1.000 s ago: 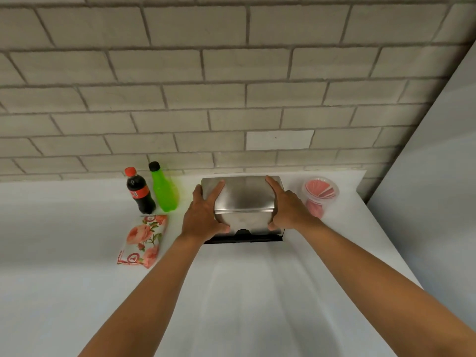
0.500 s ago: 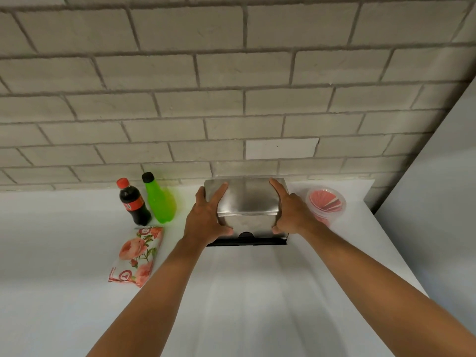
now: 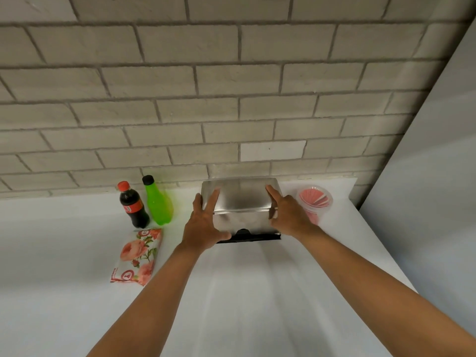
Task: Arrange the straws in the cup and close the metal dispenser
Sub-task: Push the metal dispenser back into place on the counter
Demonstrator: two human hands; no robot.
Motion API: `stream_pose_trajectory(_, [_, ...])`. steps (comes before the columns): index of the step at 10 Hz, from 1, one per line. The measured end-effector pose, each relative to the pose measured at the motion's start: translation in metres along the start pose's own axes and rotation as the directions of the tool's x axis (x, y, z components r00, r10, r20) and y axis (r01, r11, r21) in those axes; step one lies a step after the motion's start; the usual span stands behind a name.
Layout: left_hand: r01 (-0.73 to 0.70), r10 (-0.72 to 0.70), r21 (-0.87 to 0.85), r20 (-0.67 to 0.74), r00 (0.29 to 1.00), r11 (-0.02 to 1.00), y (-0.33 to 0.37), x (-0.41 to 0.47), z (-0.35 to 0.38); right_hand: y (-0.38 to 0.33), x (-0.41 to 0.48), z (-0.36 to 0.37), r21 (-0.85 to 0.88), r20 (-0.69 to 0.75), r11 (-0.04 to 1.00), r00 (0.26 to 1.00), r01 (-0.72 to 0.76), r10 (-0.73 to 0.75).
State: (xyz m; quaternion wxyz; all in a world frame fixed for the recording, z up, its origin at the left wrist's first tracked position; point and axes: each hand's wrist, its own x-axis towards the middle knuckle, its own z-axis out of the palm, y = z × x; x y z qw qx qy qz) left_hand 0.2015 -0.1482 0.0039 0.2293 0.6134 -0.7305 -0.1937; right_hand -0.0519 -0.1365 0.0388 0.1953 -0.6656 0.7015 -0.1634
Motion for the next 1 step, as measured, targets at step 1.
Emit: stream_pose_trajectory(1, [0.03, -0.029, -0.028, 0.049, 0.998, 0.999, -0.0058, -0.0198, -0.0067, -0.0039, -0.024, 0.0024, -0.065, 0.0, 0.997, 0.999, -0.037, 0.037])
